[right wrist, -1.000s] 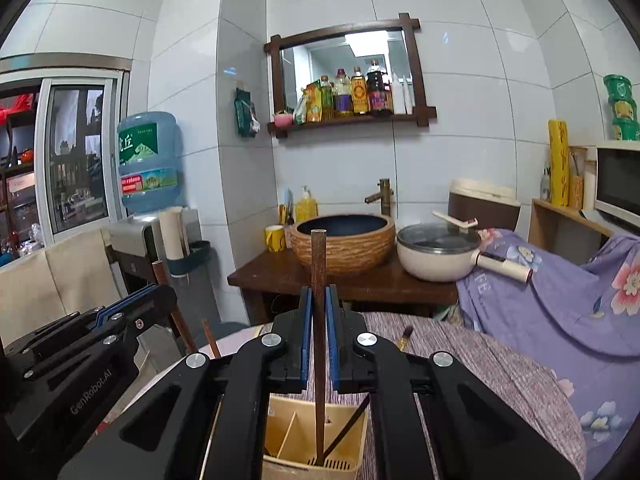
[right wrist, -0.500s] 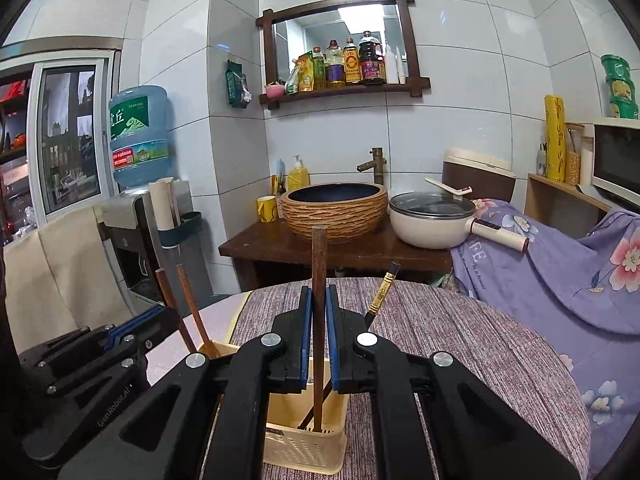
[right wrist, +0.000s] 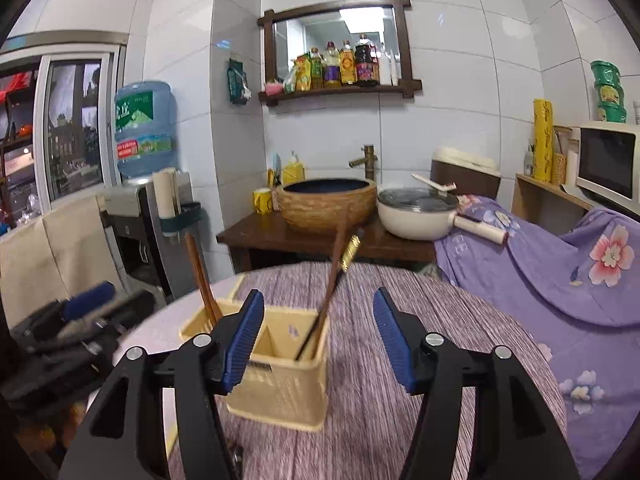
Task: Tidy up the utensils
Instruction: 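Lower both chopsticks into the holder and open both tools, then move the left tool to a wooden chopstick while the right tool approaches a steel spoon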
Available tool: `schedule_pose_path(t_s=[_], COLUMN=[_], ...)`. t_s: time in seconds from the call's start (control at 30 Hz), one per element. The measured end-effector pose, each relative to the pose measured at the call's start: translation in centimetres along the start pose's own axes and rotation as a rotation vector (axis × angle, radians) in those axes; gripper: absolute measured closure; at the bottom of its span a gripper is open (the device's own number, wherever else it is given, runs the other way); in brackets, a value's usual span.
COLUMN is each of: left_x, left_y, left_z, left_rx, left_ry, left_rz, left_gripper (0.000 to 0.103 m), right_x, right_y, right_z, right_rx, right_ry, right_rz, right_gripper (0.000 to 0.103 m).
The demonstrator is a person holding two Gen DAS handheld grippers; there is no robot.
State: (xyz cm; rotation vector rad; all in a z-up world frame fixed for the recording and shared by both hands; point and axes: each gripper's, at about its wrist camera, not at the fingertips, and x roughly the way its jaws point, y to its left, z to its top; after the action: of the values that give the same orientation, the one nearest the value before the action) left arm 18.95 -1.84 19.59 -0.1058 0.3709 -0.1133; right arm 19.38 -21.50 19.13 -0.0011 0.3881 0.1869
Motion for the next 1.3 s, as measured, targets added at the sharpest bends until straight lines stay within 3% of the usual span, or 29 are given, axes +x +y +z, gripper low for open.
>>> schedule_pose_path(t_s=[0.33,0.63,0.83,1.2,1.3], left_x=[-1.7,-1.4,-1.4,-1.2,-1.2], left_y=[1.8,3.8,4.1,4.2,4.3], left_z=[-7.5,-14.1,-16.0,-16.5,-16.5], left_rx=[0.035,-0.025,-0.048,-0.060,-0.062], left_ry=[0.187,0.331,0.372,0.391,0.392], left_rz=[0.055,0.072,0.057,0.050,0.050], left_gripper=[0.027,0.027,0.027,0.027,0.027], right_x=[-0.9,-0.7,-0.1,1.7,1.8], right_y=[2.5,5.2,4.2,4.5,4.4], right_z=[-9.1,-16.1,-17.2,-17.7,-17.7], right_rx=[-0.091,-0.123,-0.053,-0.070,-0.065], right_ry=[0.237,0.386,0.434,0.471,0.469], right_rz=[0.004,0.061,0.055,0.006,-0.016], right_gripper=[0.043,0.045,0.045,0.047,0.040])
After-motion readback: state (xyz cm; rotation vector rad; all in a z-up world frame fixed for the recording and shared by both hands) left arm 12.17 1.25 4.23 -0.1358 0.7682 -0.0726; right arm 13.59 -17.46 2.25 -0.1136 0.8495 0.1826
